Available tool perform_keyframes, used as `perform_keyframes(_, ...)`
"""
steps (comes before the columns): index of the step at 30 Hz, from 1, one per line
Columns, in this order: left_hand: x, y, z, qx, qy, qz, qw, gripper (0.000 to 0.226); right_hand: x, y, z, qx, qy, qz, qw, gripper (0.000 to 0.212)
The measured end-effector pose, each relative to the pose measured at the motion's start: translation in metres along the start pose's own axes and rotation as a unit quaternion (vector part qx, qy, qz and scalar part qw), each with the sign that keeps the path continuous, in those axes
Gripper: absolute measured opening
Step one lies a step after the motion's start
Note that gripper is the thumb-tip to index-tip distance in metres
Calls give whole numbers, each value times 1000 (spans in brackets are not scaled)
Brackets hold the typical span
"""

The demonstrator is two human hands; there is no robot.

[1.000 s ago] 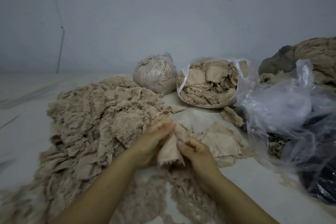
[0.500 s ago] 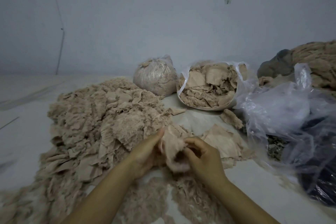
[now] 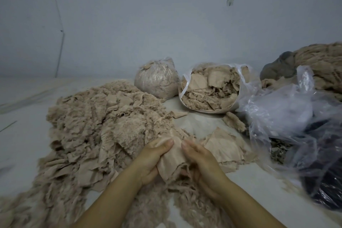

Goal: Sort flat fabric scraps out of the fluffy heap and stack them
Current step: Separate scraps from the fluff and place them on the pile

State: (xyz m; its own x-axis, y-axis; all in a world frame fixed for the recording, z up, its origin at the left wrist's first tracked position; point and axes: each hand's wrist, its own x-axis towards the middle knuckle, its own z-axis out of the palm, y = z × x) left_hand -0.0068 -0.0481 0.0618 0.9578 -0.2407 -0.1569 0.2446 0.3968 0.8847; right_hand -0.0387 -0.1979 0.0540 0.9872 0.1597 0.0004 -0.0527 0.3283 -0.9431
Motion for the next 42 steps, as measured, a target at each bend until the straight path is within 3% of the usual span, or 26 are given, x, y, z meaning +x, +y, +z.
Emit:
perform_keyframes(2,0,0,1,-2,30,10,999,32,-1,6,2,-73,26,-11,997,19)
perform_keyframes(6,-6,-1,6,95,6,-5,995,34,3,11,6,-183,94,-70,976,32)
perform_keyframes(11,1,9,-2,62,130,48,988,17,4,8,-6,-155,154,-77,973,24)
perform_keyframes(17,1,4,8,118,107,90,983,20,-3,11,6,-145,15,-7,989,37)
perform_keyframes(22,1,15,-1,177,124,121,969,16,1,5,-5,-102,61,-72,990,39)
perform_keyframes(26,-1,19,-10,195,104,115,968,15,-3,7,-10,-157,11,-54,986,41)
perform_keyframes(30,0,13,-10,210,68,107,970,17,6,3,-14,-120,124,-106,979,34)
perform_keyframes(34,-1,17,-18,196,98,106,970,14,10,0,-30,-225,196,-164,940,42)
perform_keyframes(38,3,18,-17,161,124,109,973,14,-1,3,-25,-305,33,-65,950,28)
perform_keyframes(40,3,15,-10,148,107,104,978,17,-5,7,-14,-235,-24,-12,972,7)
perform_keyframes(42,5,7,-1,167,98,122,974,18,-6,11,-3,-170,-56,17,984,8)
